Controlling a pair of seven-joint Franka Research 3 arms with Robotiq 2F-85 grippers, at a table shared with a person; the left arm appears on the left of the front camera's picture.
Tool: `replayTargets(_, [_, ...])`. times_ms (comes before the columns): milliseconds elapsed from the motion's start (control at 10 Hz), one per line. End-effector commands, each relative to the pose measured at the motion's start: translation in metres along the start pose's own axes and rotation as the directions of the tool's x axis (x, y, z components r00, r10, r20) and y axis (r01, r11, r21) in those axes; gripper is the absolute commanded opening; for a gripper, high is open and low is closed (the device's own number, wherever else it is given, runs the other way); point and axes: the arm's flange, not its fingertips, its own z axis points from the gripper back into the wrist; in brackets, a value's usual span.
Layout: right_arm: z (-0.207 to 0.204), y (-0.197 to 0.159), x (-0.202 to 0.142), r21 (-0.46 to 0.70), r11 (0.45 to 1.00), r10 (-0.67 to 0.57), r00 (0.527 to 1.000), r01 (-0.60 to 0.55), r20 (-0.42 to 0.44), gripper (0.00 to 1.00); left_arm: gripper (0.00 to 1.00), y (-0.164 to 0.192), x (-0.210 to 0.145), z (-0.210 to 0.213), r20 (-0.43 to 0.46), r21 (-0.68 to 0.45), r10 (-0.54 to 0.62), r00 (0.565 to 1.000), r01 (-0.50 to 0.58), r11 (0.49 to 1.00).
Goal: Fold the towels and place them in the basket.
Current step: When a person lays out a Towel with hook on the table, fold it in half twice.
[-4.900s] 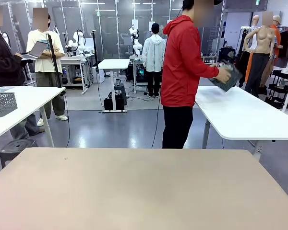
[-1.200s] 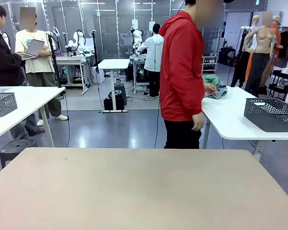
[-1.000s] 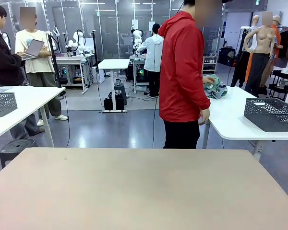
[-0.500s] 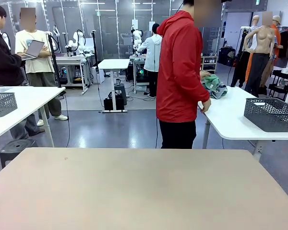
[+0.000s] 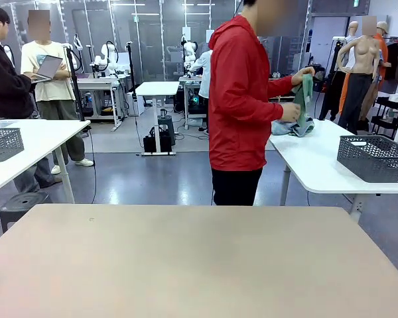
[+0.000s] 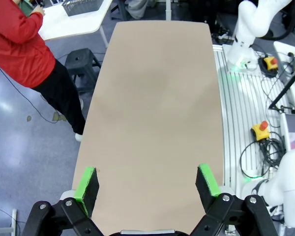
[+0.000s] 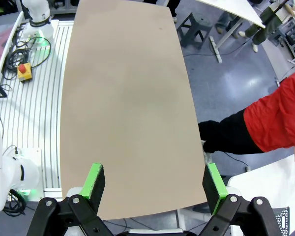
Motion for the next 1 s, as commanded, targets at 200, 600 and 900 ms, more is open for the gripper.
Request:
replayTargets(200, [0.0006,0.0007,0.0013,-0.001,1.0,0.004,1.0,-0.004,0.002,1.0,1.0,-0.0005,0.0001,-0.0021,-0.037,0.011,0.023,0.999,-0.022,1.0])
replayTargets(600, [0.0006,0.0007,0.0013,-0.001,1.0,0.004,1.0,-0.004,0.002,1.0,1.0,0.0003,-0.0039,-0.0031,0.01,0.01,0.024,1.0,-0.024,1.0])
replayTargets(900, [0.0006,0.0007,0.0013,-0.001,1.0,0.004,1.0,-0.004,0.002,1.0,1.0,0.0009,-0.0085,-0.0057,0.009,0.007,0.012,1.0,-0.012,1.0])
